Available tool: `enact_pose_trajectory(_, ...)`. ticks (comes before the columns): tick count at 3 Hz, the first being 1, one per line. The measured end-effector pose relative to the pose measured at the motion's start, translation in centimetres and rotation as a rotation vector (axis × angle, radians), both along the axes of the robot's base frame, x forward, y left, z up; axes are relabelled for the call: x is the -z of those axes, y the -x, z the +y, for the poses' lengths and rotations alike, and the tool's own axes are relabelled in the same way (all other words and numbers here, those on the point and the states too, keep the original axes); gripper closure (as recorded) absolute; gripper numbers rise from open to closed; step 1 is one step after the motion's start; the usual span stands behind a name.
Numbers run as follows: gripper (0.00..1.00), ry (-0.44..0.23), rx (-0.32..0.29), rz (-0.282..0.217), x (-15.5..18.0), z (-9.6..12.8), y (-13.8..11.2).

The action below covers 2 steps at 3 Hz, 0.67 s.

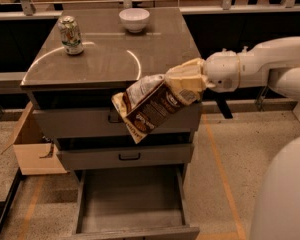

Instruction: Pick brown chip bag from bottom drawer and place on counter

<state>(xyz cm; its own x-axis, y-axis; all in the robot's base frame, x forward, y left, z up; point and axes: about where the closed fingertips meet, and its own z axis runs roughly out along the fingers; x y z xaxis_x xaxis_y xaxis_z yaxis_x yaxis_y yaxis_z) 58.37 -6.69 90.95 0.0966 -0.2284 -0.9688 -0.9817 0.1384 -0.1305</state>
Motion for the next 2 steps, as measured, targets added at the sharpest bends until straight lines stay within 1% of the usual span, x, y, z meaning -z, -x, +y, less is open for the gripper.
enact_pose_trajectory(1, 1.0, 0.053, 0.016, -0.047, -5.0, -0.7, -2.4)
enact_pose_trajectory(2, 1.0, 0.094, 0.031, -0.056, -7.0, -2.3, -5.0)
